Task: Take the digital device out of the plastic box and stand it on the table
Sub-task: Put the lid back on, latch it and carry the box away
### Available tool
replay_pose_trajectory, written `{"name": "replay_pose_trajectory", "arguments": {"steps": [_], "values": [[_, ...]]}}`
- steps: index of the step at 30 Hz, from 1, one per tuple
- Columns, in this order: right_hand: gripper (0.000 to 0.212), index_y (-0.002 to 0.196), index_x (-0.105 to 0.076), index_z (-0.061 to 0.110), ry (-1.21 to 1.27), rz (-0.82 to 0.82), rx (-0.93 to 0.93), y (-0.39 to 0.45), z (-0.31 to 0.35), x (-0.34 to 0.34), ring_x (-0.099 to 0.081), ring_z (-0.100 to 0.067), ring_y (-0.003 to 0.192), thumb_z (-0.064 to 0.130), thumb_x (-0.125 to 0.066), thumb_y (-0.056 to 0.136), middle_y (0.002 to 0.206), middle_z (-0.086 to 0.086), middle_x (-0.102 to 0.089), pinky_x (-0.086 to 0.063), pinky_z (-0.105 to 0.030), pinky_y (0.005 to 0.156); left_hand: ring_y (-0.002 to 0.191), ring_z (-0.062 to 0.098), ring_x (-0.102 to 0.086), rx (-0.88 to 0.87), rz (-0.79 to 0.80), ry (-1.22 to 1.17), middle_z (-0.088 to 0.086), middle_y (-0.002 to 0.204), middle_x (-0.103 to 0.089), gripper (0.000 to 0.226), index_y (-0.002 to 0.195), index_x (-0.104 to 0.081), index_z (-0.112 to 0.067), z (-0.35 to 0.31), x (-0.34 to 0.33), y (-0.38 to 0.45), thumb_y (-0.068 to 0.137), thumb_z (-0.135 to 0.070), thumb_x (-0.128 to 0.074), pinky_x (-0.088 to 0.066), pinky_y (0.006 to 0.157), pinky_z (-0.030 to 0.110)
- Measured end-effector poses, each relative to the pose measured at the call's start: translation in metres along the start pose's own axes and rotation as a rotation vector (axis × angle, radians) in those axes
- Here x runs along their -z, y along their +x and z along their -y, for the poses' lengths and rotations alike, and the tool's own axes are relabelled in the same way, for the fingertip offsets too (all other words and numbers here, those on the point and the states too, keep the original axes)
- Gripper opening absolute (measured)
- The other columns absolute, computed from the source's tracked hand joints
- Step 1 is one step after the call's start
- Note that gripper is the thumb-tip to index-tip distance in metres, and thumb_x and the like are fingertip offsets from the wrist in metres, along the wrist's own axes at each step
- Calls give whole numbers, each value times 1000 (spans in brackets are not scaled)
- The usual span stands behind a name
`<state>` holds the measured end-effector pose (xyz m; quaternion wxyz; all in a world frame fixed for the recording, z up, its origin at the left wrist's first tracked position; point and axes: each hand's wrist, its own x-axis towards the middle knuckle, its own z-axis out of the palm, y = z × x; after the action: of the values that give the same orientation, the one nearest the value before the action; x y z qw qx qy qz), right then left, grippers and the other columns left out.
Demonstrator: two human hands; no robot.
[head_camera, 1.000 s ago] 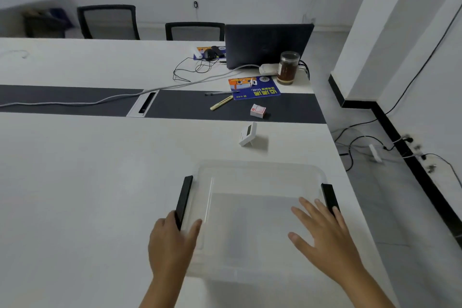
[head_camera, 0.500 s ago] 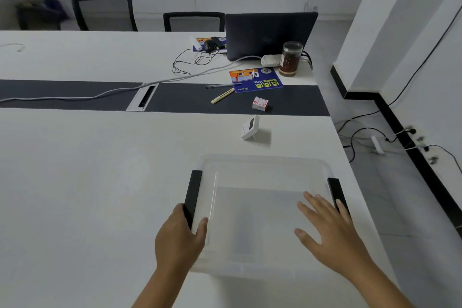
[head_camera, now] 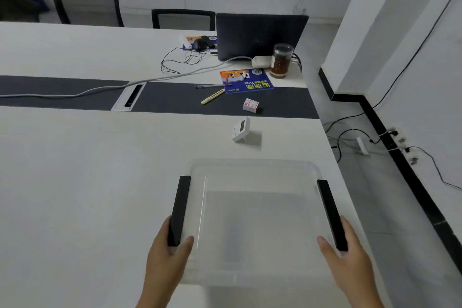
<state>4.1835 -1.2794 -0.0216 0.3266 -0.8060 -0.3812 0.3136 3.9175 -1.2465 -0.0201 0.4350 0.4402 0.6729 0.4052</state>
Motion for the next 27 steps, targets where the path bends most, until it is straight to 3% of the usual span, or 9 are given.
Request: {"name": "replay_pose_trajectory", "arguments": {"steps": [6,8,10,13,16,20,22,24,27], "values": [[66,137,-34,16,21,134,126,19,-3,12,-44,-30,125,9,-65,79,139,-13,-46,-33,-38,104,78,3,-53,57,-265,-113,-16,84,-56,48,101,-48,-28,0,-15,-44,54,-18,-53,-37,64,18],[67,137,-33,17,11,220,187,29,-2,18,-43,-30,126,10,-65,79,140,-12,-45,-31,-38,106,81,18,-53,111,-396,-139,-4,87,-59,50,110,-52,-22,5,-27,-68,62,-11,-64,-37,72,26],[67,137,-33,18,-1,335,263,33,2,25,-43,-30,126,10,-65,79,140,-12,-45,-31,-38,106,94,23,-51,191,-556,-168,8,98,-57,51,121,-51,-10,15,-37,-98,73,3,-64,-37,83,30],[66,135,-38,18,-48,499,379,29,6,32,-45,-29,124,7,-66,77,137,-11,-48,-33,-36,104,108,25,-51,288,-740,-243,5,109,-53,60,128,-45,-7,33,-51,-158,72,-1,-68,-38,94,35],[64,133,-41,18,-91,683,476,1,8,30,-47,-28,123,5,-67,76,135,-11,-51,-34,-34,102,105,25,-51,389,-960,-234,6,105,-51,56,127,-45,-4,44,-60,-229,75,5,-64,-36,92,35],[64,134,-39,18,-150,933,580,-61,-7,19,-44,-26,125,6,-66,77,138,-8,-47,-32,-37,108,108,38,-53,436,-1185,-307,10,101,-54,49,122,-49,2,75,-54,-324,75,9,-62,-37,88,35],[64,135,-38,16,-182,1041,630,-99,-18,14,-43,-27,126,6,-66,77,140,-9,-45,-31,-39,109,106,34,-53,456,-1265,-356,9,104,-54,50,123,-49,0,92,-49,-371,76,7,-61,-37,91,36],[65,135,-36,14,-218,1139,709,-145,-31,6,-42,-29,127,5,-66,77,140,-11,-45,-31,-37,108,103,28,-52,479,-1371,-393,9,106,-55,52,124,-49,-3,109,-43,-422,75,7,-62,-38,91,32],[66,135,-36,14,-267,1251,763,-217,-54,-5,-42,-25,125,4,-65,77,137,-10,-46,-31,-27,99,94,27,-50,538,-1510,-405,13,98,-56,50,122,-51,-2,136,-34,-493,74,9,-63,-43,69,4]]}}
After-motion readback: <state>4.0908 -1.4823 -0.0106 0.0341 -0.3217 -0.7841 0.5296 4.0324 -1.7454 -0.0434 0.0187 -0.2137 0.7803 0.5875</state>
